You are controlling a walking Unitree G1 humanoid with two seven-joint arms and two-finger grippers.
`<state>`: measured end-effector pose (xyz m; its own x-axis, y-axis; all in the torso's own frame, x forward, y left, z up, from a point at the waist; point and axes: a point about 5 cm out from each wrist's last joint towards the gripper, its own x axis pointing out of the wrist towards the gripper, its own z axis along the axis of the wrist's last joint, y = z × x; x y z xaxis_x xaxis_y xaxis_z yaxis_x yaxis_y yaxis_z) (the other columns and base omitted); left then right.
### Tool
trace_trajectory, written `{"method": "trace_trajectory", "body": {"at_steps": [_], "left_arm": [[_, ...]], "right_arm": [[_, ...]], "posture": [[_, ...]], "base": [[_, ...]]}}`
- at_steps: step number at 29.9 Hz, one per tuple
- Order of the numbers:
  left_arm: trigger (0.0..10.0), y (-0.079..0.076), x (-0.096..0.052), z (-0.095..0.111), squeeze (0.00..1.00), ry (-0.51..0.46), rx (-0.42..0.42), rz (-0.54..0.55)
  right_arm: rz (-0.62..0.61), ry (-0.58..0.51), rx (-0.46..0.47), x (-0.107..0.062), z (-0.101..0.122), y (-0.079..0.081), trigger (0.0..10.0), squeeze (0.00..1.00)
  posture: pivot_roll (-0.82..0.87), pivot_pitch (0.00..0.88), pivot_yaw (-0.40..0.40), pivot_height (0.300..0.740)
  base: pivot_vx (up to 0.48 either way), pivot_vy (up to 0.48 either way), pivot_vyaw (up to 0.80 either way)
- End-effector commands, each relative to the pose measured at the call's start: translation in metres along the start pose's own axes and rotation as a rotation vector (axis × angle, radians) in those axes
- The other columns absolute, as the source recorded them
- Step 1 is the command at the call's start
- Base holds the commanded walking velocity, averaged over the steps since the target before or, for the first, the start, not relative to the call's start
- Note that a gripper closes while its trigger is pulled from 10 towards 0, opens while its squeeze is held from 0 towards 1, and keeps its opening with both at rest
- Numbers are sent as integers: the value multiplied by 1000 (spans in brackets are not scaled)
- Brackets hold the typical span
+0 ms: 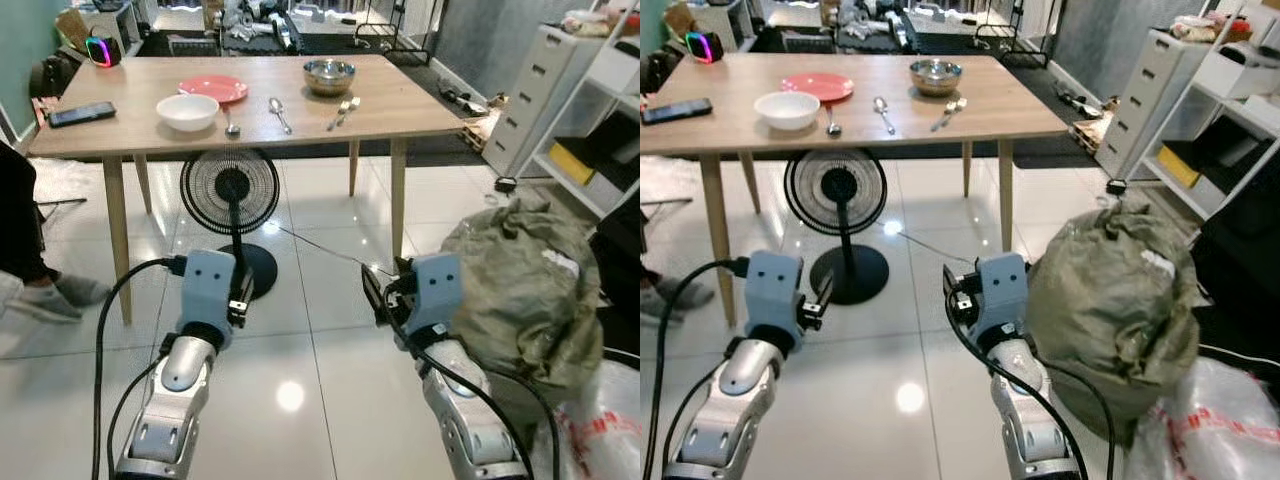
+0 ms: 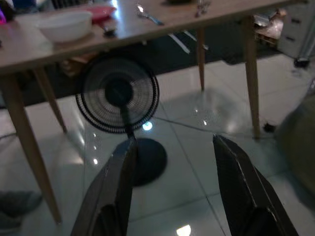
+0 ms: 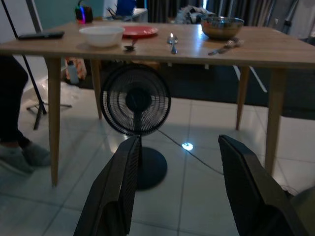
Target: Setting the table
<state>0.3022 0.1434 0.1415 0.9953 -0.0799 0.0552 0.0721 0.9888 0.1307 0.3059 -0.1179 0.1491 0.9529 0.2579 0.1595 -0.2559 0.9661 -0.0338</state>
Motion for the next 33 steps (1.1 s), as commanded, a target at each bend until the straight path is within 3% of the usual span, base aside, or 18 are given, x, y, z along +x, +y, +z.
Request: {"method": "trace_trajectory", "body": {"at_steps": [1, 23, 30, 33], "left_arm": [[10000, 1, 0, -1, 0, 3, 9, 4], [10000, 1, 2, 1, 0, -7, 11, -2], [10000, 1, 2, 2, 0, -8, 11, -2], [10000, 3, 2, 3, 0, -11, 15, -1]], "right_arm": [[-6, -10, 2, 0, 2, -2, 10000, 0], [-24, -22, -18, 5, 3, -6, 10000, 0], [-75, -1, -61, 8, 1, -14, 10000, 0], [-151, 66, -123, 10, -3, -27, 10000, 0]], "posture": [[-23, 0, 40, 740], [-19, 0, 42, 740], [-19, 0, 43, 740], [-11, 0, 44, 740]], "base": [[480, 0, 0], [480, 0, 0], [480, 0, 0], [480, 0, 0]]}}
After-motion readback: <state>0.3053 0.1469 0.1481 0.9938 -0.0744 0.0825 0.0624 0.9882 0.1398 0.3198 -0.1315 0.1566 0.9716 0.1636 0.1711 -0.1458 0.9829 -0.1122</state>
